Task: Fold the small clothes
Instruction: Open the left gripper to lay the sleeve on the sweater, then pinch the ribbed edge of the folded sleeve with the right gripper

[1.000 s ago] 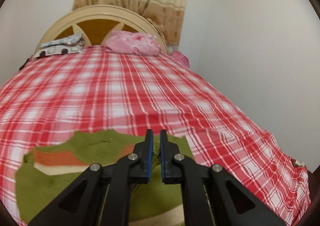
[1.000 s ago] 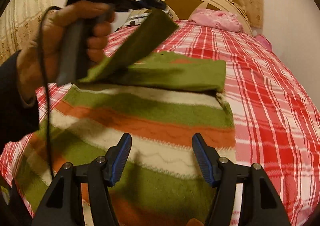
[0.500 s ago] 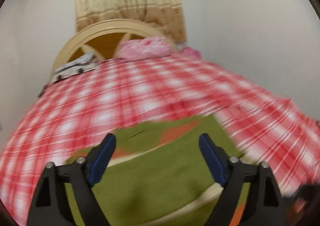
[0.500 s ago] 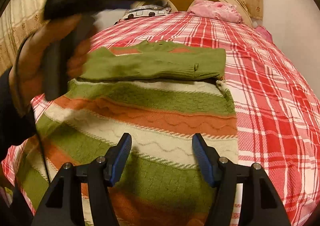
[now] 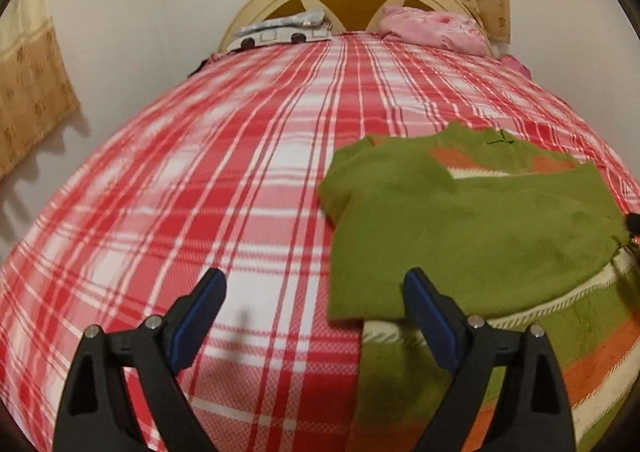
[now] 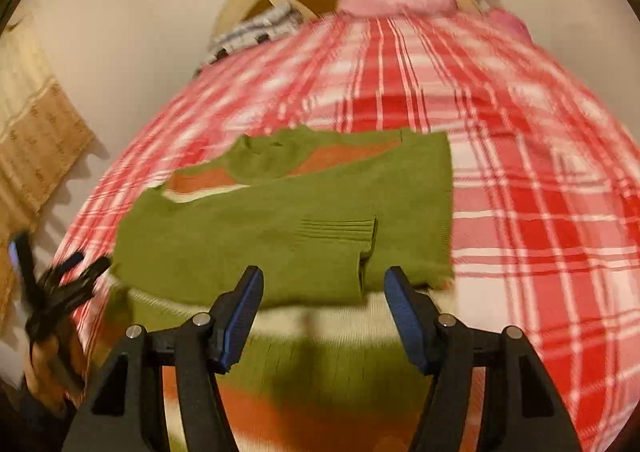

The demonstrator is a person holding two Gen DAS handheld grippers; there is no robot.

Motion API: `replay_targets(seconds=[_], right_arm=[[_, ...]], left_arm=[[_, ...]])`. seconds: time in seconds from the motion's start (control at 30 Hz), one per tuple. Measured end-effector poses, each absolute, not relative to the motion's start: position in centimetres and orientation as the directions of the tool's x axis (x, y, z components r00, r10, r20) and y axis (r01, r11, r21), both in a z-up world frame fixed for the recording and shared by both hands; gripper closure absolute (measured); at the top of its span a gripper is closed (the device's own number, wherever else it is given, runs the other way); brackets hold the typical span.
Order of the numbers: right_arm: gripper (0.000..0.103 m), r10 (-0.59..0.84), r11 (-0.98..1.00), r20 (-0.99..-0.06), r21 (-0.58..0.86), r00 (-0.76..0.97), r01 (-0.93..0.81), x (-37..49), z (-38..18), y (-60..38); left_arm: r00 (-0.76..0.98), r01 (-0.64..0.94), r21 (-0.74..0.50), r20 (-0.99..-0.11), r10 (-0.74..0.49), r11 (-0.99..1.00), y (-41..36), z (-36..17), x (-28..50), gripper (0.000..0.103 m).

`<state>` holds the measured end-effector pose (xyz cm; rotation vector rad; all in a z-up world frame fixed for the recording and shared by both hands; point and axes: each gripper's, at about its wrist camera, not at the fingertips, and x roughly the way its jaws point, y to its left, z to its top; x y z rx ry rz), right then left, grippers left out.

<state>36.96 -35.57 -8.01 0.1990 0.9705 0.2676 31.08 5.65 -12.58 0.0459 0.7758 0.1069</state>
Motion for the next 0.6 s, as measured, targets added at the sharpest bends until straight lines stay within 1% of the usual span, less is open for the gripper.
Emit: replay_targets(seconds=[0.03, 0.07, 0.1, 0.13, 0.2, 0.27, 0.33, 0.43, 0.5, 0.6], right_arm=[[0.040, 0.304, 0.950, -0.801, 0.291, 0.516, -0.109, 37.9, -8.9, -35.5], [0.044, 0.297, 0.952, -0.815, 0.294, 0.498, -0.087, 38.6, -9.7, -35.4], [0.060, 0.309, 0.947, -0.822, 0.311, 0.478, -0.077, 39.1, -10.6, -35.2], [0.069, 0.327, 0.942, -0.828, 0.325, 0.456, -0.084, 39.4, -11.2, -34.8], [0.097, 0.298, 0.954, -0.833, 0.283, 0.467, -0.105, 39.1, -11.3, -34.1], [0.097, 0.307, 0.952, -0.821, 0.276, 0.481, -0.135, 38.6, -10.7, -33.8], [0.098, 0.269, 0.963, -0.808, 0.227, 0.525, -0.145, 38.0, -9.4, -34.0], [0.099, 0.222, 0.975, -0.784, 0.186, 0.580, -0.121, 37.4, -7.6, -35.2], [0.098, 0.183, 0.983, -0.800, 0.156, 0.572, -0.096, 37.7, -8.0, -36.0], [0.098, 0.158, 0.987, -0.839, 0.130, 0.520, -0.090, 38.4, -10.2, -36.1]], left_arm=[[0.709, -0.079, 0.073, -0.697, 0.108, 0.994, 5.6, -12.9, 30.9, 0.010], [0.706, -0.081, 0.067, -0.700, 0.105, 0.994, 5.6, -13.3, 30.9, 0.010], [0.701, -0.080, 0.059, -0.706, 0.099, 0.995, 5.6, -13.6, 30.9, 0.010], [0.696, -0.078, 0.051, -0.712, 0.091, 0.996, 5.7, -13.8, 30.9, 0.010], [0.698, -0.076, 0.037, -0.711, 0.080, 0.996, 5.7, -13.8, 30.8, 0.010], [0.697, -0.077, 0.020, -0.714, 0.068, 0.997, 6.4, -13.9, 30.9, 0.008], [0.693, -0.087, 0.002, -0.718, 0.062, 0.996, 6.8, -14.1, 31.1, 0.005], [0.690, -0.086, -0.011, -0.722, 0.052, 0.996, 7.0, -14.2, 31.0, 0.005], [0.689, -0.079, -0.004, -0.723, 0.052, 0.997, 6.7, -14.3, 31.0, 0.005], [0.698, -0.078, -0.007, -0.714, 0.050, 0.997, 6.7, -14.2, 30.8, 0.004]])
